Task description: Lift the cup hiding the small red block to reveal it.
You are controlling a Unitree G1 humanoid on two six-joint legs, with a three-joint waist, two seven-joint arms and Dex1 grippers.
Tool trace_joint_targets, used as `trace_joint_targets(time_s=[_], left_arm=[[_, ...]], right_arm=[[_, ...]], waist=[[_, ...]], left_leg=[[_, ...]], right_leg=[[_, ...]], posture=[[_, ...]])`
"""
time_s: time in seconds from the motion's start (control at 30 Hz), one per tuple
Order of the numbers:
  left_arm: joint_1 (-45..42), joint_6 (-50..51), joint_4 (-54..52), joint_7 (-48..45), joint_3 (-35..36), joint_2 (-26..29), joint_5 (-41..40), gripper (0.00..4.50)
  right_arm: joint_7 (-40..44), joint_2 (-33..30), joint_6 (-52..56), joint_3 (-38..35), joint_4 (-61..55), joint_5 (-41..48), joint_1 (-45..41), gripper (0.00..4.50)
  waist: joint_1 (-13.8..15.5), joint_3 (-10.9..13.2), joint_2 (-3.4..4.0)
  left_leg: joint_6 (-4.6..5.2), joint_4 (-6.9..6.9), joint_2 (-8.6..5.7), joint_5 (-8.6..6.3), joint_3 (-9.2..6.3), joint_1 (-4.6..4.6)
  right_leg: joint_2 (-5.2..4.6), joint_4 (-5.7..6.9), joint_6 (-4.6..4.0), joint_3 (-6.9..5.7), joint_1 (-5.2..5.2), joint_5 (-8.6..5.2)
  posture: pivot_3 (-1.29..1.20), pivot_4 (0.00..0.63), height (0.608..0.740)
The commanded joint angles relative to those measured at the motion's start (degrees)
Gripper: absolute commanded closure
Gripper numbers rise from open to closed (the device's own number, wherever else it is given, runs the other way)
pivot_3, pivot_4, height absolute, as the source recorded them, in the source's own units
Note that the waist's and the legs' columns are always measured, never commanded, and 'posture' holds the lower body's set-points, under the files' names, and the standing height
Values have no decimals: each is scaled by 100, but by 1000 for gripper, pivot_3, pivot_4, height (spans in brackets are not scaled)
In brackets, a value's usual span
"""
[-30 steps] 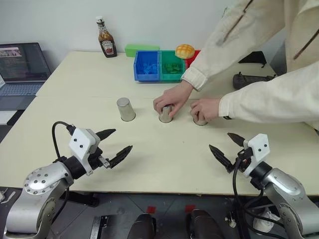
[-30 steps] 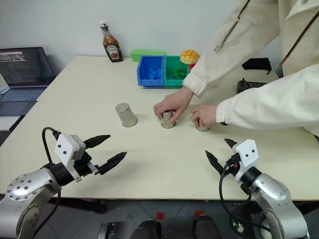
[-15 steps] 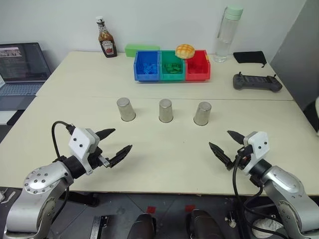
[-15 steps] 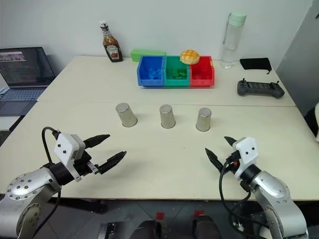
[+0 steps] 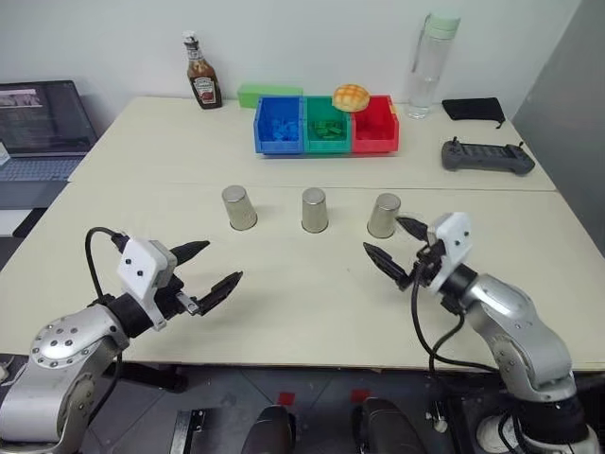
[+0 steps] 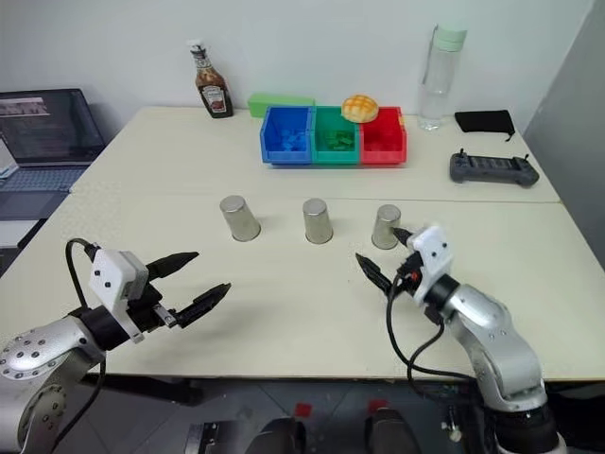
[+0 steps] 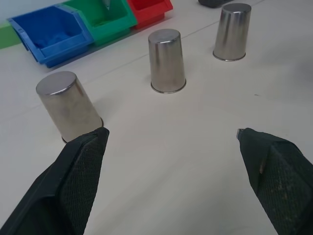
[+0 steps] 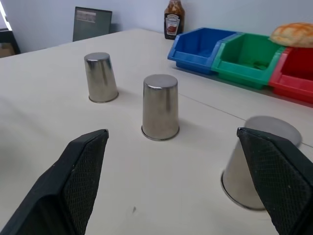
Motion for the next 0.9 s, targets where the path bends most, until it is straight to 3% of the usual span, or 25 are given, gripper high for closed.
trace_joint_targets(time_s=[0.03,0.3,0.5,0.9], left_arm=[[108,29,-261,-54,210,90,-143,0],[127,128,-385,-31,138,94,-181,0],[124,169,-469,22,102,64,-183,0],[214,214,-611,104,163,35,-171,0]], right_arm=[[-14,168,272,450,509,-257,-743,15],[-531,1127,404,935,2304,-927,-2250,15],[-896,1838,-221,867,4028,-1375,-3320,15],[-1114,2223,-686,488,5507,-1573,-3970,15]], waist=[[0,0,0],[-2,0,-1],[-17,0,0],[-23,0,0]], left_leg=[[0,0,1,0,-1,0],[-1,2,4,0,-6,-6],[-2,1,2,1,4,-11],[-1,-1,3,0,8,-19]], right_leg=[[0,0,0,1,-1,0],[11,4,-15,4,-18,9],[14,6,-25,2,-33,21],[14,6,-26,4,-44,22]], posture=[[0,150,740],[0,150,740],[0,150,740],[0,150,740]])
